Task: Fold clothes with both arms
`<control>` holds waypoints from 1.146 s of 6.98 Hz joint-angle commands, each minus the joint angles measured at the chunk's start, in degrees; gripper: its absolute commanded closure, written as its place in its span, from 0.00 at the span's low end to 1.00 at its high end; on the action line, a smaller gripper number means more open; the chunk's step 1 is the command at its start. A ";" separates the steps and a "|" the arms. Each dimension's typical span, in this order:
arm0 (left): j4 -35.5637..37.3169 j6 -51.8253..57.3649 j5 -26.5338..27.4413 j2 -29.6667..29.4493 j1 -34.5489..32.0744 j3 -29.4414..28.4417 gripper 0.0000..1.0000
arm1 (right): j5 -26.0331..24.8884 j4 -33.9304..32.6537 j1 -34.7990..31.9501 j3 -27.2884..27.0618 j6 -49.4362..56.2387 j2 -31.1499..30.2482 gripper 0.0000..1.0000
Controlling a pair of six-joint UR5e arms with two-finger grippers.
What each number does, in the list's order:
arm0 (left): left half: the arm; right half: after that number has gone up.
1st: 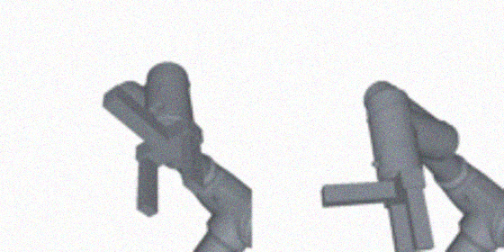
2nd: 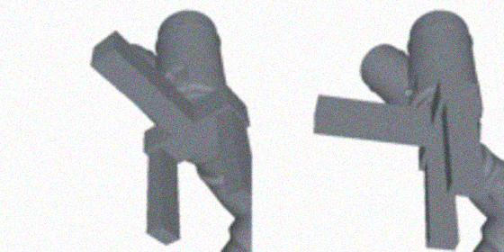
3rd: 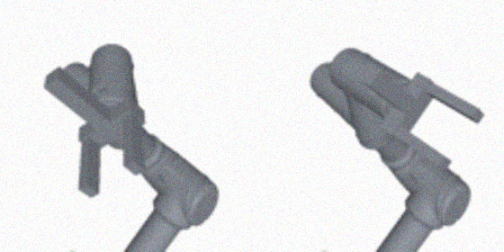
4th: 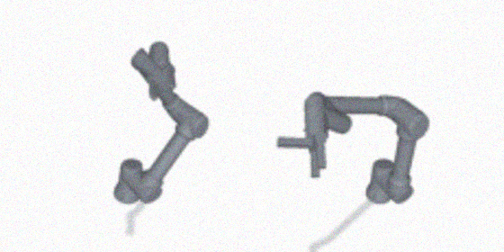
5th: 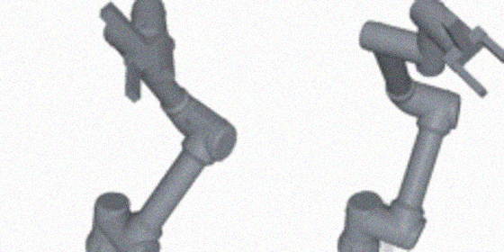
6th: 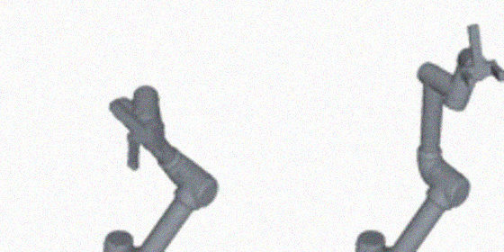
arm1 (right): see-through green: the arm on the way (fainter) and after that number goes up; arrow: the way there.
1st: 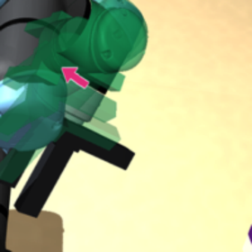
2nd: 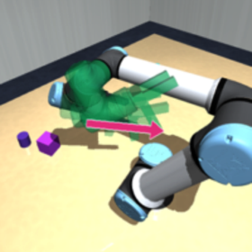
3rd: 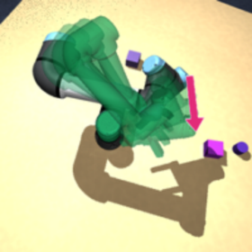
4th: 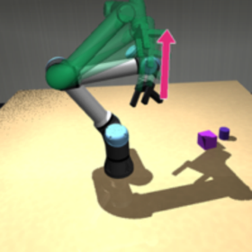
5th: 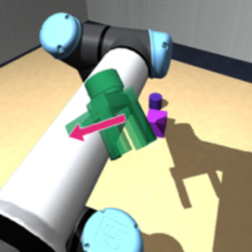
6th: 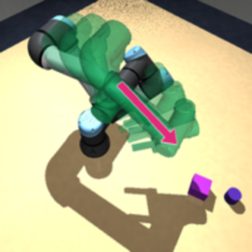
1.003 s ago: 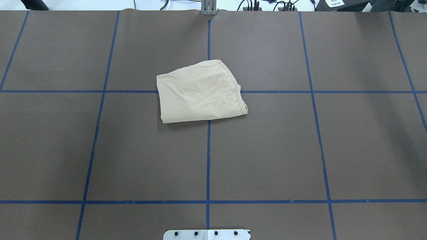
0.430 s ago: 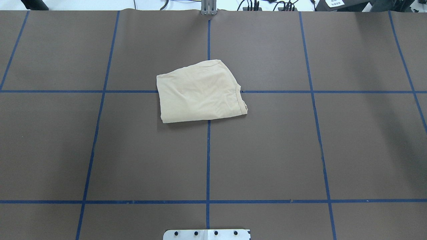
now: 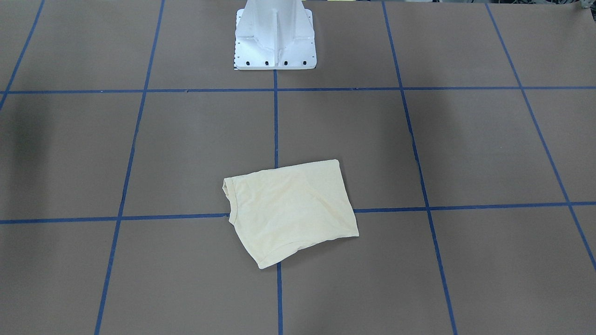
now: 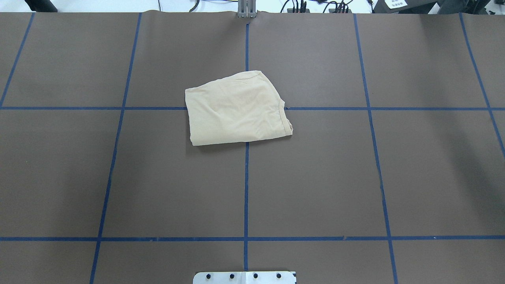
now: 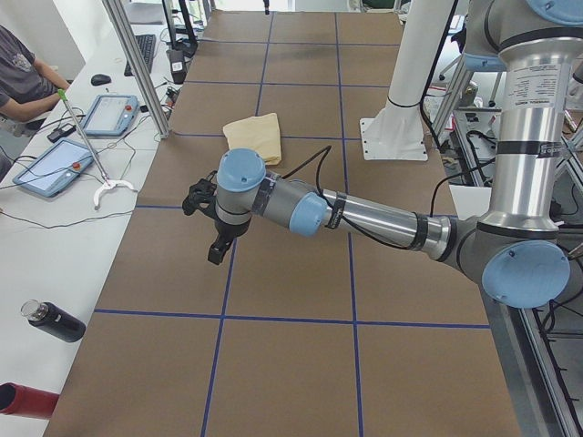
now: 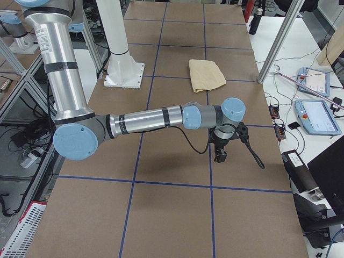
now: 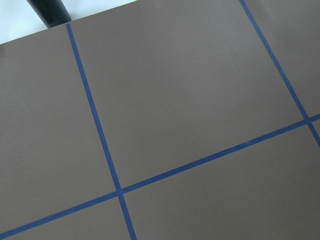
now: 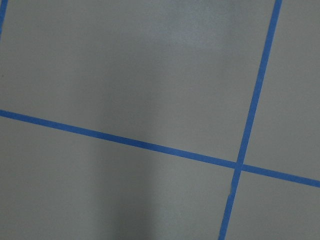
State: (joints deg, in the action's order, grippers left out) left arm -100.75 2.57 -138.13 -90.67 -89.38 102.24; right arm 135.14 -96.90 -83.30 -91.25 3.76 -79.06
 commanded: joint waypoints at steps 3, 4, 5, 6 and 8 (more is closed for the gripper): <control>-3.47 0.07 0.15 -0.46 0.18 0.41 0.00 | 0.38 -0.05 0.33 -7.17 -0.51 -3.29 0.00; -3.58 -0.02 -0.38 -0.90 0.26 0.15 0.00 | 0.30 -0.05 0.42 -7.18 -0.60 -3.29 0.00; -3.49 0.07 -0.55 -0.82 0.26 0.93 0.00 | 0.38 -0.05 0.59 -7.27 -0.60 -3.29 0.00; -3.32 0.07 -0.56 -0.73 0.35 0.94 0.00 | 0.21 0.04 1.20 -7.27 -0.60 -3.29 0.00; -3.49 0.07 -0.56 -0.47 0.61 0.76 0.00 | 0.64 0.04 1.29 -7.71 -0.60 -3.29 0.00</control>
State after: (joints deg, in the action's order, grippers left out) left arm -104.19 2.63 -138.68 -91.27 -88.94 103.04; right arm 135.55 -96.87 -82.11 -98.74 3.20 -82.35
